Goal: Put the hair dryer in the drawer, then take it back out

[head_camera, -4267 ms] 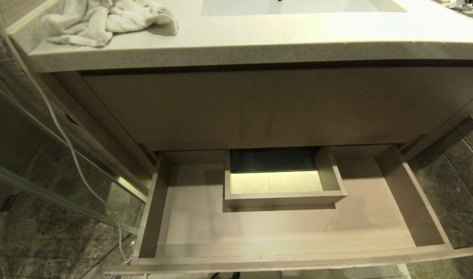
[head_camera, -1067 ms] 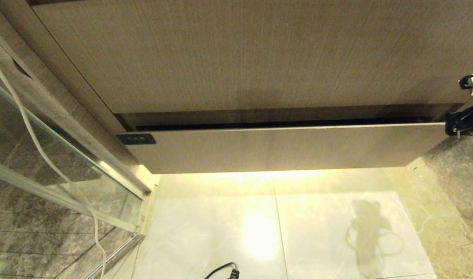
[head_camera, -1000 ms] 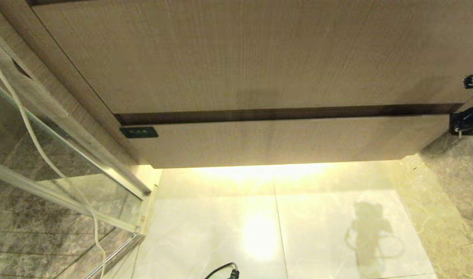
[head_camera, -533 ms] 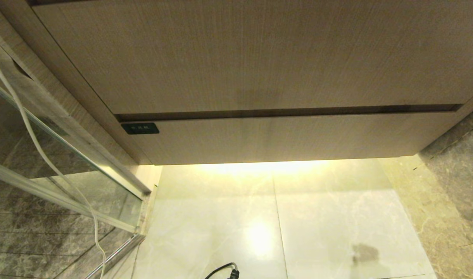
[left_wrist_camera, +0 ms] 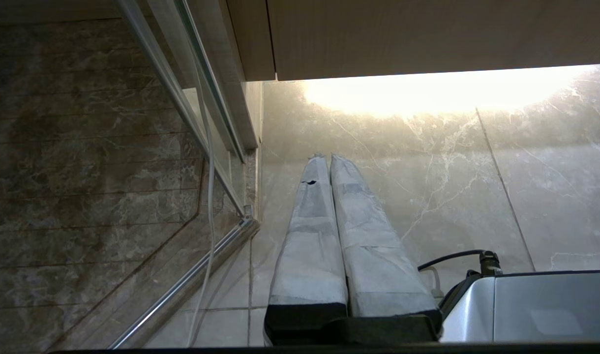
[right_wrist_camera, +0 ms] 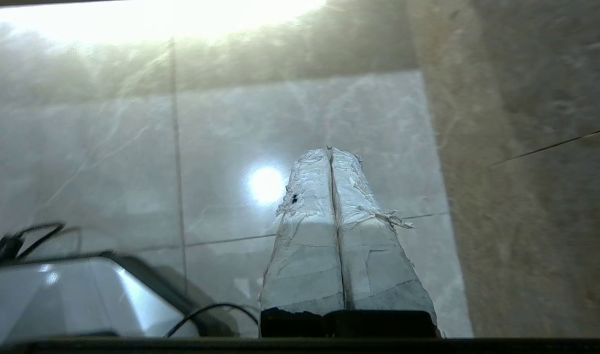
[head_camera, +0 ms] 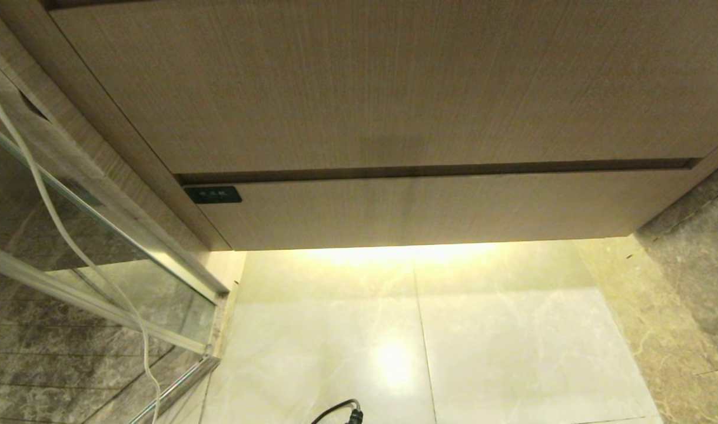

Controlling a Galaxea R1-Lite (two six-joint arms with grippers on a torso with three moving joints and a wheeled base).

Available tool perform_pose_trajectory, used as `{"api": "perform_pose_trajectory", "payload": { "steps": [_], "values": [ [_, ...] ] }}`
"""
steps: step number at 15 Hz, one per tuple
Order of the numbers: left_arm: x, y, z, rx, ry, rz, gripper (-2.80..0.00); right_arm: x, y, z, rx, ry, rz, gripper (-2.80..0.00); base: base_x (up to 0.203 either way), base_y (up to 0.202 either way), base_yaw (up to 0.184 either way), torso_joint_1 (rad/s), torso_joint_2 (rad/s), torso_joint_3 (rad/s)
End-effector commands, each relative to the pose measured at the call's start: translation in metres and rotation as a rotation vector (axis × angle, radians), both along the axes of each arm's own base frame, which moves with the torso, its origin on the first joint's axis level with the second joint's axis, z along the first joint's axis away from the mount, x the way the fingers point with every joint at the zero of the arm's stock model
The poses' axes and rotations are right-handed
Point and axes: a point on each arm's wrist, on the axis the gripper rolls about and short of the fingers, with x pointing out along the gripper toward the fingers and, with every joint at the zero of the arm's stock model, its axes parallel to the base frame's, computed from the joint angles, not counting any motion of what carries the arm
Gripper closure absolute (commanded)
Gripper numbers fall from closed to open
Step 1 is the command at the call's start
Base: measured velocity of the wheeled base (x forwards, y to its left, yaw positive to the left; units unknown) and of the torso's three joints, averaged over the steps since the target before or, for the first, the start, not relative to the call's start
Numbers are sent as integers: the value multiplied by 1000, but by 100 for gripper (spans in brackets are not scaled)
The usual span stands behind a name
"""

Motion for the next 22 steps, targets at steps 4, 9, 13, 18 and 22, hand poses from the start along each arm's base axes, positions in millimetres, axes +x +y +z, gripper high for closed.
{"api": "perform_pose_trajectory", "payload": {
  "steps": [4, 9, 13, 18, 22],
  "values": [
    [0, 0, 0, 0, 1, 0, 0, -45, 4, -46, -38, -253, 138, 0, 0, 0, 0, 0, 0, 0],
    [0, 0, 0, 0, 2, 0, 0, -45, 3, -50, -47, -236, 156, 0, 0, 0, 0, 0, 0, 0],
    [0, 0, 0, 0, 1, 0, 0, -45, 3, -49, -15, -240, 147, 0, 0, 0, 0, 0, 0, 0],
    [0, 0, 0, 0, 2, 0, 0, -45, 3, -48, 11, -246, 142, 0, 0, 0, 0, 0, 0, 0],
    [0, 0, 0, 0, 2, 0, 0, -45, 3, -49, 9, -244, 144, 0, 0, 0, 0, 0, 0, 0]
  ]
}}
